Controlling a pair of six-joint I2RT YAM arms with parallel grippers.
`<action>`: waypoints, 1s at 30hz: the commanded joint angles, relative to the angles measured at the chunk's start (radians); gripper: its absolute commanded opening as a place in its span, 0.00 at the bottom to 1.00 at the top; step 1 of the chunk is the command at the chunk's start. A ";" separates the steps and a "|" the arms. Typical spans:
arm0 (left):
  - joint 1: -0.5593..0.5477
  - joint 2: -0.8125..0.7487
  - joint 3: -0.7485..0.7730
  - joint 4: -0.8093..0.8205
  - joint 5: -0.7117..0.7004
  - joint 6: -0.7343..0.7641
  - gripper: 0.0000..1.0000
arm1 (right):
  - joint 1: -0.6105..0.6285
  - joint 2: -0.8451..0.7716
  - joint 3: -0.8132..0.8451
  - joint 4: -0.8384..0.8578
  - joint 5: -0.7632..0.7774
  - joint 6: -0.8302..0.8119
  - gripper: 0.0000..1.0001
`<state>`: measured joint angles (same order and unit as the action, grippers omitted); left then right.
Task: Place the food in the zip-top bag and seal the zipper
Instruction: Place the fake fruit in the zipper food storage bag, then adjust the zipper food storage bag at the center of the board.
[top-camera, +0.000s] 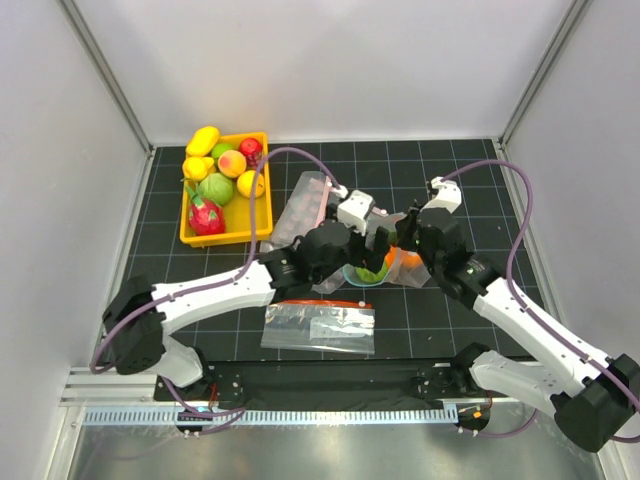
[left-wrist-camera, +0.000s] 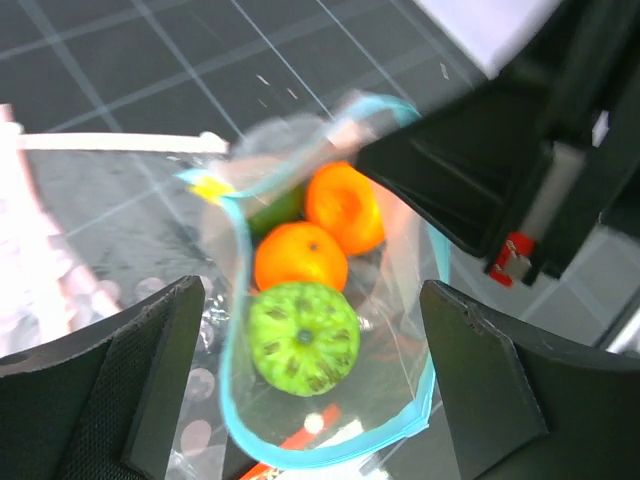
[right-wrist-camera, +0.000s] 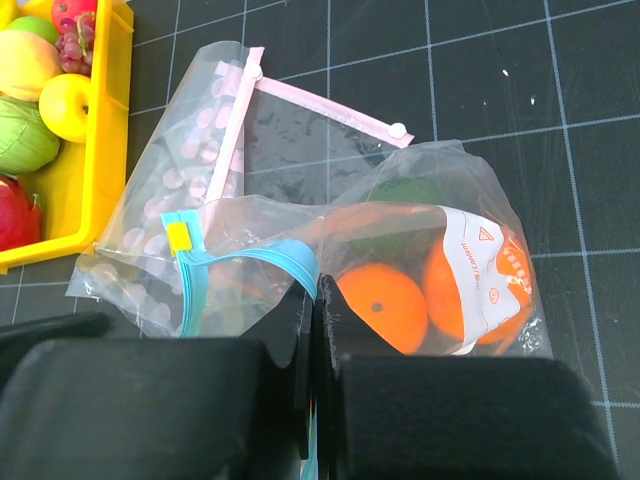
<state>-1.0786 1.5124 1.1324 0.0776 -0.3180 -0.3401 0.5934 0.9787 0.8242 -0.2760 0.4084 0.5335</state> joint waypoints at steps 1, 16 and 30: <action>0.015 -0.069 -0.042 0.001 -0.174 -0.098 0.92 | -0.003 -0.029 0.004 0.061 0.038 0.014 0.01; 0.069 0.101 0.009 -0.102 -0.038 -0.347 0.74 | -0.003 -0.061 -0.007 0.047 0.107 0.036 0.01; 0.006 -0.004 0.027 -0.111 -0.052 -0.254 0.00 | -0.003 -0.072 -0.008 0.047 0.115 0.037 0.01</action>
<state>-1.0721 1.6081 1.1374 -0.0639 -0.3809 -0.6289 0.5934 0.9253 0.8146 -0.2771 0.4988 0.5533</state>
